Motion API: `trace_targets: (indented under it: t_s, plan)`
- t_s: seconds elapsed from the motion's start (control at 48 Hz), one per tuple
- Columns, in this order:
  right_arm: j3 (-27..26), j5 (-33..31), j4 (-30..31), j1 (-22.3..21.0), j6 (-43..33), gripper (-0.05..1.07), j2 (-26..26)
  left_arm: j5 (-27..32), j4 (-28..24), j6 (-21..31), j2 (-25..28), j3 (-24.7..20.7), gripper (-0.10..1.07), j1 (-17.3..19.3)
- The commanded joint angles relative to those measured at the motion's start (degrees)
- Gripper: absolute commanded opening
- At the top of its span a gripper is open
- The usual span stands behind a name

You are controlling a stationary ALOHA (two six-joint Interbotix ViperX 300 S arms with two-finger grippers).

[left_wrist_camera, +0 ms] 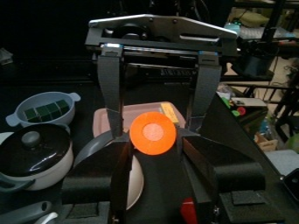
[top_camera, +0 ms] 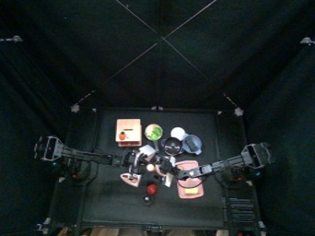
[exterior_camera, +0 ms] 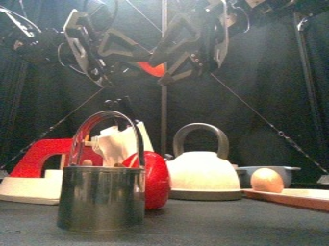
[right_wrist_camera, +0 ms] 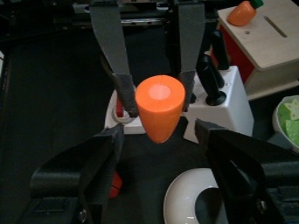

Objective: Place carrot bottom on drawer

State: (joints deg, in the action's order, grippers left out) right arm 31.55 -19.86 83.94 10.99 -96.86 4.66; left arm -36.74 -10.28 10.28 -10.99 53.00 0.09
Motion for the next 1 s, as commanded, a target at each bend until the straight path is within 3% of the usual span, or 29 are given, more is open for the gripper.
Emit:
trace_targets:
  t_s: [0.0,0.208,0.438,0.562,0.688,0.812,0.979]
  plan:
    - [-0.88,-0.18,0.00,0.09,0.00,0.97,1.49,-0.18,0.35,0.00,-0.26,-0.70,0.68,0.18]
    - [0.09,-1.14,0.53,0.18,0.00,0.97,2.02,1.49,1.49,0.00,-2.55,1.14,0.67,0.88]
    - [2.37,-5.01,0.88,0.09,-0.09,0.97,3.25,8.61,5.36,0.00,-11.51,3.78,0.67,4.04]
    - [4.13,-5.62,0.88,0.18,-0.53,0.97,4.31,16.61,7.65,-0.09,-17.14,4.13,0.67,9.14]
    - [4.92,-5.62,0.88,0.18,-0.62,0.97,4.57,23.73,8.17,0.18,-20.48,3.87,0.67,17.31]
    - [5.27,-5.54,1.05,-0.09,-0.53,0.97,4.48,27.25,11.43,0.26,-20.21,2.99,0.67,26.89]
    - [5.89,-5.54,0.97,-0.26,-0.53,0.97,4.39,30.41,18.02,0.18,-17.84,1.93,0.67,34.63]
